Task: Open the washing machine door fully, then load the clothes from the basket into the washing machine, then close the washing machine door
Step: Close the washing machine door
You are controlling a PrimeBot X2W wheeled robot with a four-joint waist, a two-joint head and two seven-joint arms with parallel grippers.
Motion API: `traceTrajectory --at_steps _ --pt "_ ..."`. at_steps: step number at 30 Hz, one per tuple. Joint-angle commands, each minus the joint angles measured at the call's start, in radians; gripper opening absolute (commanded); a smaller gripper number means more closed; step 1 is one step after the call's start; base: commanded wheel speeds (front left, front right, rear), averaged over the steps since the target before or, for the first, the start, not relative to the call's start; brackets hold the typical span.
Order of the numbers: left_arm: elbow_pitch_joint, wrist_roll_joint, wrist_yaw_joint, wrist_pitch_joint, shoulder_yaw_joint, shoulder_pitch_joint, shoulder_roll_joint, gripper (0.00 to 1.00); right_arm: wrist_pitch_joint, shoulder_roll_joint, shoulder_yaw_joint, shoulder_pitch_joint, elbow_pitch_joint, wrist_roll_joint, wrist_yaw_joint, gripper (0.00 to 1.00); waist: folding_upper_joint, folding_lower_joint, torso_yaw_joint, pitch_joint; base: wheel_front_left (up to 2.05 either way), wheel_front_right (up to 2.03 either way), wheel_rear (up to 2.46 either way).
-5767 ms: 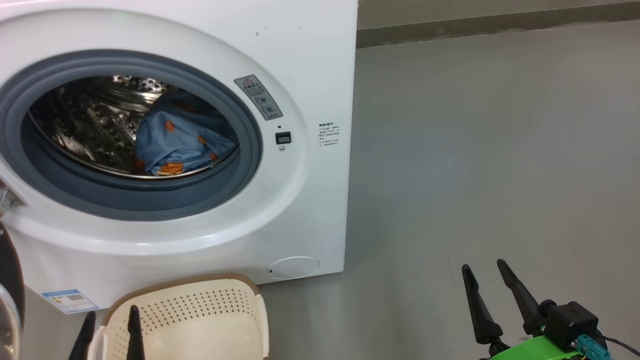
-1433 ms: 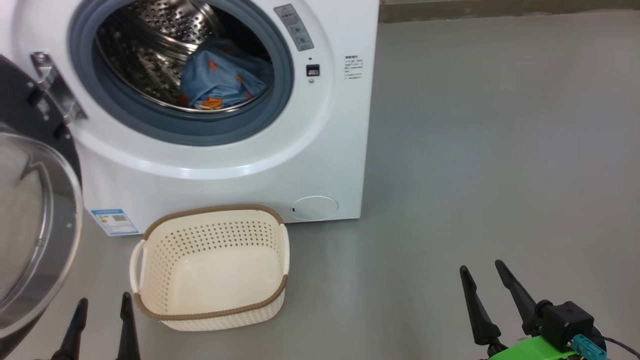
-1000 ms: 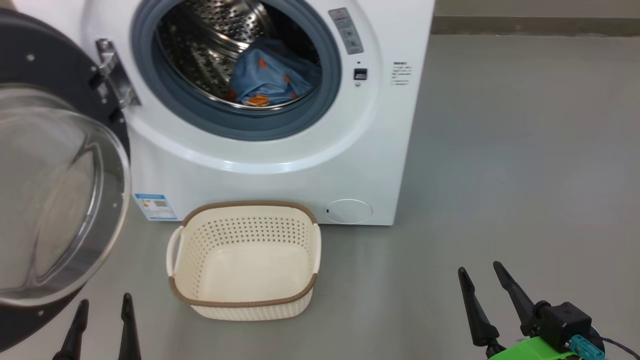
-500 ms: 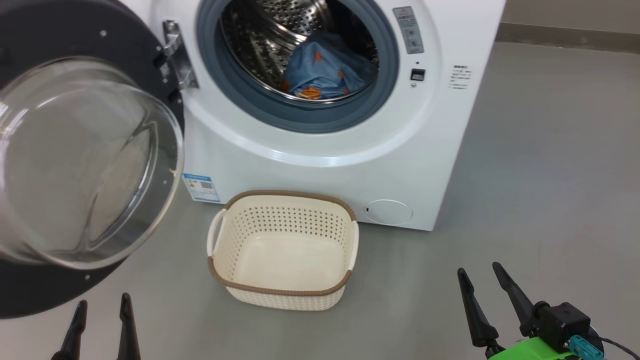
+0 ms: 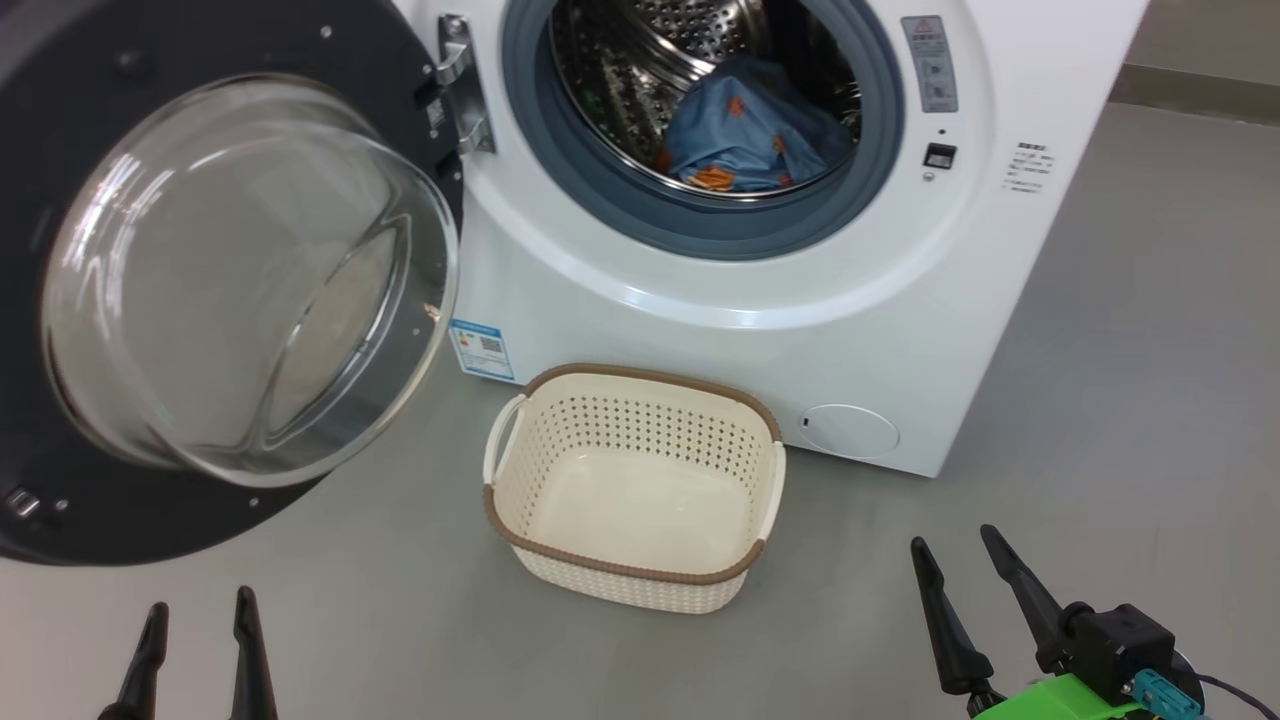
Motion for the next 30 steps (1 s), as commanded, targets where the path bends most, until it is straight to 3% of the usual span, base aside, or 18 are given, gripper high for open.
traceTrajectory --at_steps 1,15,30 --pt "-0.027 -0.005 0.007 -0.004 0.030 -0.019 0.010 1.00 -0.009 -0.003 0.027 -0.039 -0.020 -0.006 0.002 1.00 0.0000 0.0000 0.018 0.003 0.00 0.00 0.00" --pt "-0.026 -0.015 0.017 -0.004 0.030 -0.020 0.010 1.00 -0.004 -0.003 0.031 -0.049 -0.019 -0.012 0.002 1.00 0.0000 0.0000 0.066 0.014 0.00 0.00 0.00" --pt "-0.035 -0.018 0.026 -0.004 0.035 -0.020 0.010 1.00 0.001 -0.003 0.036 -0.053 -0.021 -0.013 0.002 1.00 0.0000 0.0000 0.060 0.020 0.00 0.00 0.00"
